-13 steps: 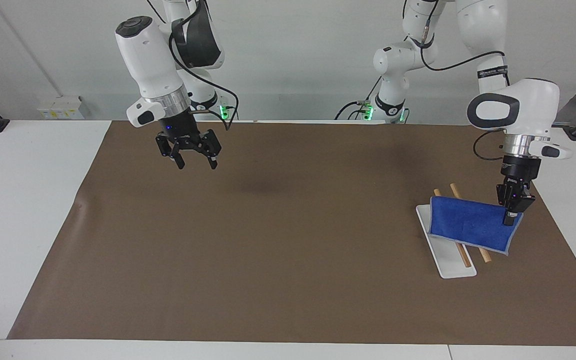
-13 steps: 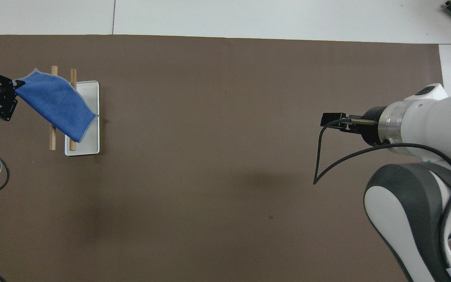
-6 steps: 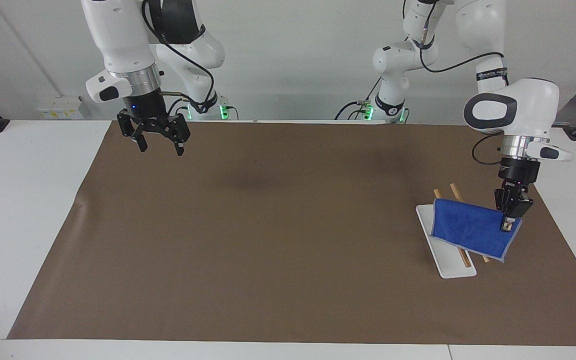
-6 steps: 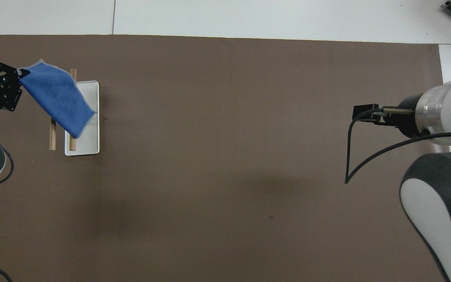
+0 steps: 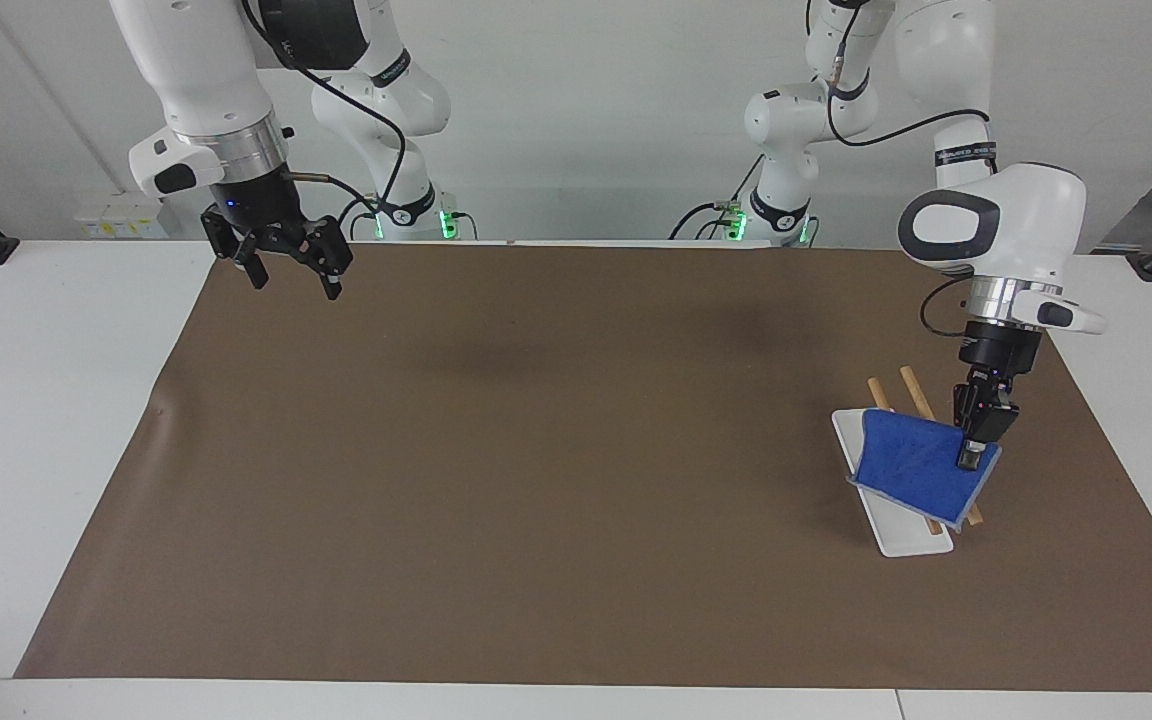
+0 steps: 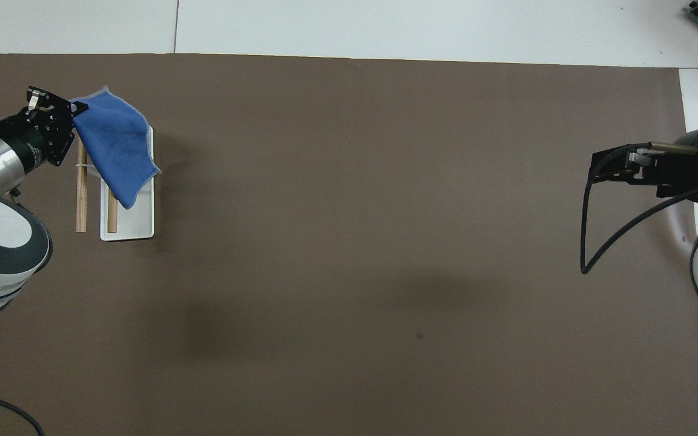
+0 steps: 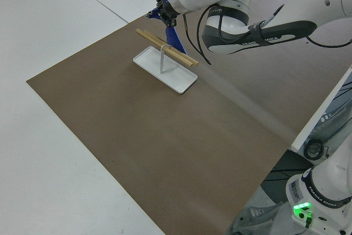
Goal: Right arm passes towel to left arm to hang
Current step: 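Drape the towel over the rack sticks with the left gripper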
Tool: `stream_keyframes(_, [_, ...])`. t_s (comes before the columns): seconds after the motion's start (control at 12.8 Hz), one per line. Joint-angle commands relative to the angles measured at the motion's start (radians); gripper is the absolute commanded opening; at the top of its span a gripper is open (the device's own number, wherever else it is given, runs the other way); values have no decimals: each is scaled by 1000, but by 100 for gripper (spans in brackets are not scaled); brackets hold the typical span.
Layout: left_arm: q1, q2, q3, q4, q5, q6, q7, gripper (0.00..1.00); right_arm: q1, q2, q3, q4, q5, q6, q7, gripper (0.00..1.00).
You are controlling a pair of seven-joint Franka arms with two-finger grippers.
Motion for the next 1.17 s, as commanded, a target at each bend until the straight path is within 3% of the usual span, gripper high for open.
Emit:
stream_keyframes(0.0, [-19, 15, 12, 14, -1, 19, 6, 0, 12, 4, -12, -2, -21, -39, -11, 100])
stream_keyframes(0.78, [-74, -2, 12, -49, -3, 25, -23, 0, 9, -10, -18, -34, -10, -53, -89, 100])
stream_keyframes(0.94, [-56, -1, 15, -47, -3, 26, -23, 0, 15, -16, -17, -42, -8, -47, -86, 100])
stream_keyframes(1.09, [25, 0, 16, -46, -3, 25, -14, 0, 17, -16, -17, -42, -8, -47, -87, 100])
